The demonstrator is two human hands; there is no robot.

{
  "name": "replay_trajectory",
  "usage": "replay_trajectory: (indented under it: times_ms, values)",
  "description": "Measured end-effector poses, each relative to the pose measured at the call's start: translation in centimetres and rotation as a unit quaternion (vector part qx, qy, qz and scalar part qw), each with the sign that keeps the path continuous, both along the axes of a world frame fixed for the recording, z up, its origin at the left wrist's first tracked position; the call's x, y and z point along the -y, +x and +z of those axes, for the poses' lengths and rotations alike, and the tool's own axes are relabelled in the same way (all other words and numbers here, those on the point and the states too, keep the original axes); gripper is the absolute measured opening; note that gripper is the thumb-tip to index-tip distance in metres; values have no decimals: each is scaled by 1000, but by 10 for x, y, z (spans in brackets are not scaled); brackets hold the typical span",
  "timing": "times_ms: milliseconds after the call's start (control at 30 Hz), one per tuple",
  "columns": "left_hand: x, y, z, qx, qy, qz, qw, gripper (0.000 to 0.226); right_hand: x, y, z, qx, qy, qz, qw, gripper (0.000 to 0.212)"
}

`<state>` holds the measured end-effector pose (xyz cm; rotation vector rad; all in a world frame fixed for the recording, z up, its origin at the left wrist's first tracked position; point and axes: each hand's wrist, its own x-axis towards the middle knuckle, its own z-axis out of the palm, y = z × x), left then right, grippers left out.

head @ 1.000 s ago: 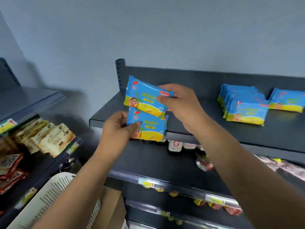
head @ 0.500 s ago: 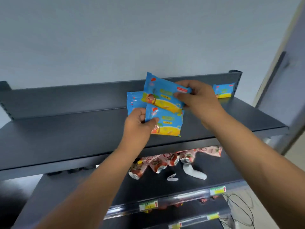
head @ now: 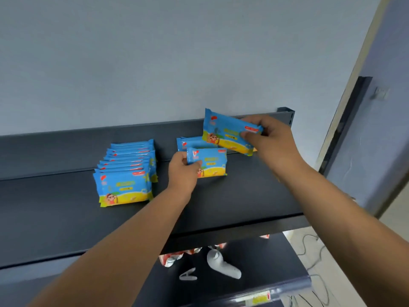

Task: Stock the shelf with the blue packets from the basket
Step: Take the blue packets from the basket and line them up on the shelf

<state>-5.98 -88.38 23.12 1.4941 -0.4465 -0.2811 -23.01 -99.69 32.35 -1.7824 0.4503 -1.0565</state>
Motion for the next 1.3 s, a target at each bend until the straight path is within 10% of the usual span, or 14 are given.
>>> replay_trajectory:
  times_ms: [467, 933, 1300]
  values:
    - [35, 48, -14, 100, 147, 158, 971, 27, 37, 18, -24, -52, -20, 30, 998, 23]
    - [36, 56, -21, -23, 14, 146, 989, 9, 47, 81, -56, -225, -150, 33, 962, 25]
    - [27, 50, -23, -45, -84, 64, 993, 39, 46, 113, -82, -220, -272, -91, 933, 43]
